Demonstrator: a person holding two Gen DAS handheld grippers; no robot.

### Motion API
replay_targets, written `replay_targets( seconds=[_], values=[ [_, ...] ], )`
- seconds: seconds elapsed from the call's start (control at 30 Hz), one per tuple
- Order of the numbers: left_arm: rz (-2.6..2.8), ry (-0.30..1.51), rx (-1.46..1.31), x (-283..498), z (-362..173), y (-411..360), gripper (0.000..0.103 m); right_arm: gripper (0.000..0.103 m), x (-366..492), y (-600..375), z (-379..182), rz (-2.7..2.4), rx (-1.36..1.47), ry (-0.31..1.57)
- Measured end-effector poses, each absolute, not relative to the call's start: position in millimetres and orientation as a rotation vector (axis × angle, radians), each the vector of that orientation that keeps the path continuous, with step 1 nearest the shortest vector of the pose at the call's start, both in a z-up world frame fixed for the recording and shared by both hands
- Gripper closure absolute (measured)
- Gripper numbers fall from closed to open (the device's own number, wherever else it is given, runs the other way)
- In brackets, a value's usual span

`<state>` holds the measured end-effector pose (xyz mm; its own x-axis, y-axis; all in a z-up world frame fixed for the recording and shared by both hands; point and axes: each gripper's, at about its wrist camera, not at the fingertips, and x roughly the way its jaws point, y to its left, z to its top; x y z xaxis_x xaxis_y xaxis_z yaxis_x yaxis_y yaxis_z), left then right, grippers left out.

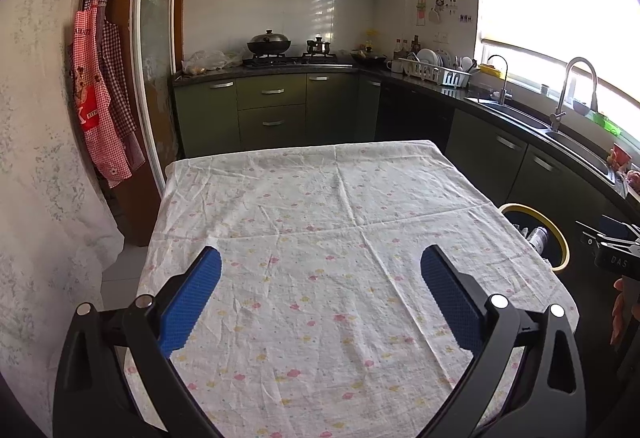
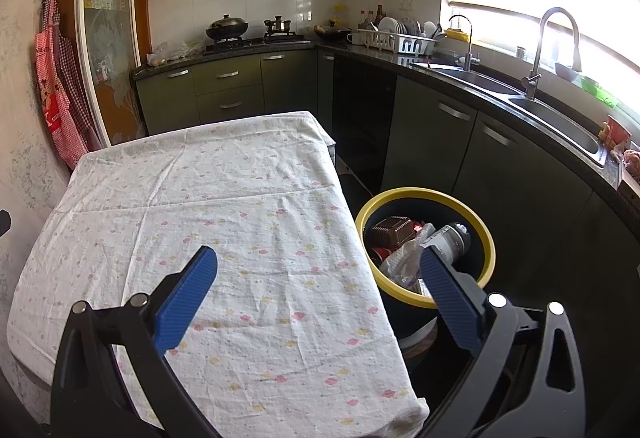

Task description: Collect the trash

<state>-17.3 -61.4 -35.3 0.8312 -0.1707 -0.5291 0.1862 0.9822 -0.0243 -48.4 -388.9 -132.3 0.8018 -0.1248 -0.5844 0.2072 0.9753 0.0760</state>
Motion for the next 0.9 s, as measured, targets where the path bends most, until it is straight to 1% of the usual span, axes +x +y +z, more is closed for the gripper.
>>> replay_targets(
  seconds=[0.9],
  values=[
    [-0.209,0.570,0.040,-13.6,-37.2,-65.6,0.004,0.006,-48.7,-390.7,-137.3,-0.173,0.141,0.622]
  ],
)
